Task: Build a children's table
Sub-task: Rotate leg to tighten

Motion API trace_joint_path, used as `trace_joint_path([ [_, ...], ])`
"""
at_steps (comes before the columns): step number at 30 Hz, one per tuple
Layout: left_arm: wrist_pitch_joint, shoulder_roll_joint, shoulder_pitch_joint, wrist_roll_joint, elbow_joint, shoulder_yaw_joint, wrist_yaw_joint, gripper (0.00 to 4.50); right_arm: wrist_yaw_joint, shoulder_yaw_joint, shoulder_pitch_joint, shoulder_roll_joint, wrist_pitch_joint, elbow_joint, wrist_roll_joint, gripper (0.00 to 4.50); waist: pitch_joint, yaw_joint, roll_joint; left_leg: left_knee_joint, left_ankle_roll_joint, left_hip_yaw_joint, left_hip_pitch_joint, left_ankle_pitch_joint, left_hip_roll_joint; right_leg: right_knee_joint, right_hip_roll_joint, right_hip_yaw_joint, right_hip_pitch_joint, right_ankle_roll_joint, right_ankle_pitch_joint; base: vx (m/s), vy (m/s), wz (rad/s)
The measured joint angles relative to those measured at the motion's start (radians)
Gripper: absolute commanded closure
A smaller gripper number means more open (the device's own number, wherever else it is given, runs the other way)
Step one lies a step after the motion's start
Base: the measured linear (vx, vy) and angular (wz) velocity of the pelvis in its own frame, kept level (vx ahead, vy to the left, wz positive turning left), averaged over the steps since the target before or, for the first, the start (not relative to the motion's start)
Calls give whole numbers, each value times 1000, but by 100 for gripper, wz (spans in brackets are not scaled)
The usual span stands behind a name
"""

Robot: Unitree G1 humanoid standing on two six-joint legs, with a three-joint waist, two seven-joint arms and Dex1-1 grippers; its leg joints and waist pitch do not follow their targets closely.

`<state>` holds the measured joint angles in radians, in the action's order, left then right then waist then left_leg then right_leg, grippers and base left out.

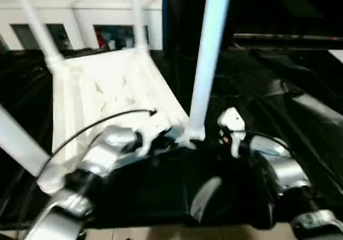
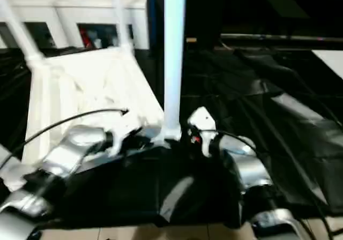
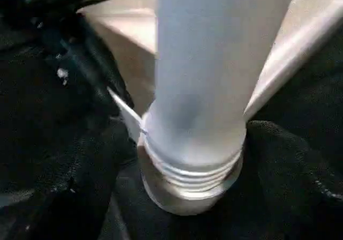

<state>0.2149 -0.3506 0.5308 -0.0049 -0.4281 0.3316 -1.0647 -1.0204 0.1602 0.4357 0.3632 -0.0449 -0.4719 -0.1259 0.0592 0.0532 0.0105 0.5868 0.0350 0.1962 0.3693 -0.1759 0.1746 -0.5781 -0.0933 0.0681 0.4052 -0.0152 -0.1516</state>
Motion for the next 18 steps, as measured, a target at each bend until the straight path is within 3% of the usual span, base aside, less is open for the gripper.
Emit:
trace_joint_path([
  [7,19,-22,-26,-15,61,16,-69,450,-73,25,-3,8,-8,6,-12,66,0,22,0,-1,-1,1,3,-1,0,0,0,-1,0,0,0,0,0,0],
  [8,20,-22,-26,-15,62,19,-70,450,-77,26,-4,8,-8,7,-12,92,0,26,0,-1,-1,1,3,-1,0,0,0,-1,0,0,0,0,0,0],
  [18,24,-21,-27,-14,62,21,-72,450,-87,26,-11,4,-16,19,-23,169,0,32,0,0,0,1,2,0,0,-1,0,-2,0,1,0,0,0,0],
])
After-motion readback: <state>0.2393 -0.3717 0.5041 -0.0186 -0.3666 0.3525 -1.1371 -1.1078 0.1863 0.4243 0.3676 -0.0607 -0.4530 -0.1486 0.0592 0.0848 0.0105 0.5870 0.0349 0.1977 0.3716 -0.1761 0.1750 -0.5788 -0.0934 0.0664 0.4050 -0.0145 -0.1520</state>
